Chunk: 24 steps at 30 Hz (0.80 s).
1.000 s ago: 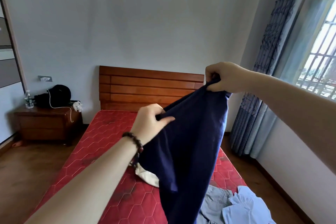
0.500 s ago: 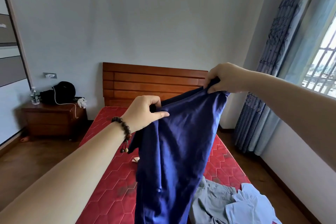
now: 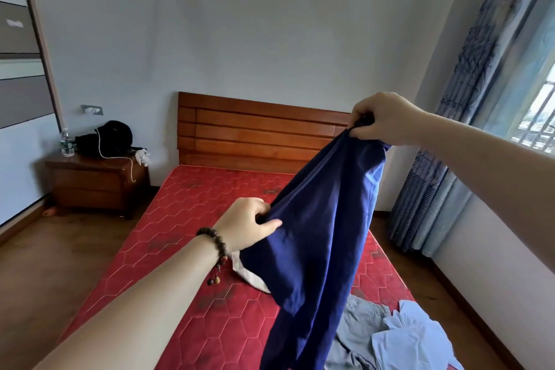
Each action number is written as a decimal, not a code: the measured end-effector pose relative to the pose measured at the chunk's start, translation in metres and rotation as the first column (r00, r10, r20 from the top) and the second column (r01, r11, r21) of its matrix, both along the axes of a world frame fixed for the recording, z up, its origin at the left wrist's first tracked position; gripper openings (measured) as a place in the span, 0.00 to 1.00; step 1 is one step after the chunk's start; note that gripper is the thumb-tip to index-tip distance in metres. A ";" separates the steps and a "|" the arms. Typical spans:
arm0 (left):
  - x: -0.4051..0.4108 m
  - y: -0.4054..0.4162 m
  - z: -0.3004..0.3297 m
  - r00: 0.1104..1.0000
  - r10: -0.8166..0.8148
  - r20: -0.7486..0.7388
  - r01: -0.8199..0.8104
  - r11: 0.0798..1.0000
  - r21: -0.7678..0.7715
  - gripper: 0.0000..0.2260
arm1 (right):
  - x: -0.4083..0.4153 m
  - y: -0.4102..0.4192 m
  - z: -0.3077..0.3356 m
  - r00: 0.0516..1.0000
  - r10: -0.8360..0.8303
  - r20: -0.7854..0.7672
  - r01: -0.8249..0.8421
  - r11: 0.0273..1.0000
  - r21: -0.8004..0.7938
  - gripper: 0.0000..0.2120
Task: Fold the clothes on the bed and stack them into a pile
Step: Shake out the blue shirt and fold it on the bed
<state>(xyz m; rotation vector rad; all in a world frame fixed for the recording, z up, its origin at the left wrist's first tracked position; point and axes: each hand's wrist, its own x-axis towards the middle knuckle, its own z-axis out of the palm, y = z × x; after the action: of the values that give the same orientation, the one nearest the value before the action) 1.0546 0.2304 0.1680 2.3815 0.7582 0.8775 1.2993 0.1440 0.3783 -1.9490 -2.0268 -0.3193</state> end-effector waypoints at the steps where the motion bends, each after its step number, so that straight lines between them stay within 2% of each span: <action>1: 0.002 -0.002 -0.007 1.000 0.008 -0.019 -0.008 1.000 -0.008 0.11 | -0.001 0.000 0.000 1.000 -0.004 -0.004 0.004 1.000 0.006 0.02; 4: 0.006 -0.007 -0.028 0.999 0.019 -0.029 -0.021 0.999 -0.037 0.18 | 0.000 0.000 0.003 1.000 -0.021 -0.001 0.021 0.999 0.049 0.05; 6: 0.006 -0.008 -0.038 0.998 0.038 -0.041 -0.039 0.998 -0.038 0.22 | 0.001 -0.001 0.005 0.999 -0.033 -0.009 0.034 0.997 0.067 0.04; 9: -0.001 -0.004 -0.044 0.996 0.047 -0.074 -0.052 0.997 -0.065 0.15 | 0.006 -0.008 0.008 0.998 -0.064 0.005 0.063 0.996 0.069 0.02; 13: -0.032 0.013 -0.026 0.990 0.134 -0.032 -0.135 0.991 -0.005 0.09 | 0.015 -0.023 0.009 0.988 -0.117 0.100 0.111 0.992 0.062 0.02; 17: -0.067 0.037 0.021 0.953 0.253 0.166 -0.260 0.965 0.023 0.10 | 0.026 -0.037 0.008 0.981 -0.181 0.073 0.178 0.983 0.037 0.03; 19: -0.079 0.047 0.044 0.917 0.259 0.304 -0.284 0.958 0.039 0.08 | 0.026 -0.044 0.003 0.979 -0.201 -0.038 0.204 0.955 0.213 0.02; 20: -0.084 0.049 0.051 0.907 0.253 0.337 -0.286 0.957 0.049 0.07 | 0.026 -0.047 -0.003 0.975 -0.203 -0.093 0.222 0.922 0.317 0.03; 21: -0.087 0.050 0.055 0.911 0.252 0.326 -0.287 0.956 0.066 0.06 | 0.023 -0.050 -0.013 0.971 -0.215 -0.108 0.239 0.908 0.343 0.03; 24: -0.092 0.049 0.049 0.953 0.265 0.145 -0.274 0.961 0.046 0.07 | 0.011 -0.050 -0.054 0.960 -0.281 -0.015 0.281 0.960 0.013 0.04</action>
<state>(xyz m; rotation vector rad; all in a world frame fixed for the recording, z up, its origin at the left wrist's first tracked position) 0.9624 0.2795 0.2171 2.2775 1.0296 1.1817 1.3101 0.0935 0.3242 -2.2252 -1.7324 -0.3834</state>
